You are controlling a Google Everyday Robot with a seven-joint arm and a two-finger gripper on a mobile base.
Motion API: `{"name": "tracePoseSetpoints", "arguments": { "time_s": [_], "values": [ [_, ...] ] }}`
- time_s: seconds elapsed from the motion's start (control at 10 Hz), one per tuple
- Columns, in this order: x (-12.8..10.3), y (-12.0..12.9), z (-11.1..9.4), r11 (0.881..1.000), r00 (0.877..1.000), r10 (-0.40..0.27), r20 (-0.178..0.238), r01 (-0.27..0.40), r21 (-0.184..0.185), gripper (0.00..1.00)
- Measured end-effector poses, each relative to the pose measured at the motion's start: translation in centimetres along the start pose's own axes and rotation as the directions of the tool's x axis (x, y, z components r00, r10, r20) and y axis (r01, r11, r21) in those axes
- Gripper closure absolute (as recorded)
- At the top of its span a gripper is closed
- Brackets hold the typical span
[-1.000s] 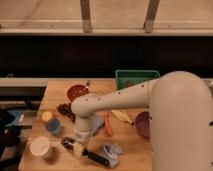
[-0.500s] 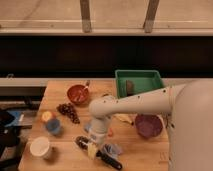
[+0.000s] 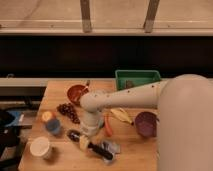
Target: Wipe table surface with brush
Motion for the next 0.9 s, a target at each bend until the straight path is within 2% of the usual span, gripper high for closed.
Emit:
{"name": "tracePoseSetpoints", "arguments": {
  "time_s": [0.2, 0.4, 0.5, 0.7, 0.9],
  "values": [
    [-4.3, 1.2, 0.1, 0.995, 0.995, -0.096, 0.005, 0.096, 0.006, 1.00],
    [-6.6, 3.8, 1.0, 0.985, 0.985, -0.172, -0.002, 0.172, -0.002, 1.00],
    [-7.1, 4.9, 1.5, 0.984, 0.984, -0.180, -0.006, 0.180, -0.009, 1.00],
    [-6.5, 6.1, 2.2, 0.986, 0.986, -0.166, -0.023, 0.165, -0.030, 1.00],
    [-4.0, 6.7, 2.8, 0.991, 0.991, -0.126, -0.044, 0.123, -0.054, 1.00]
  ]
}}
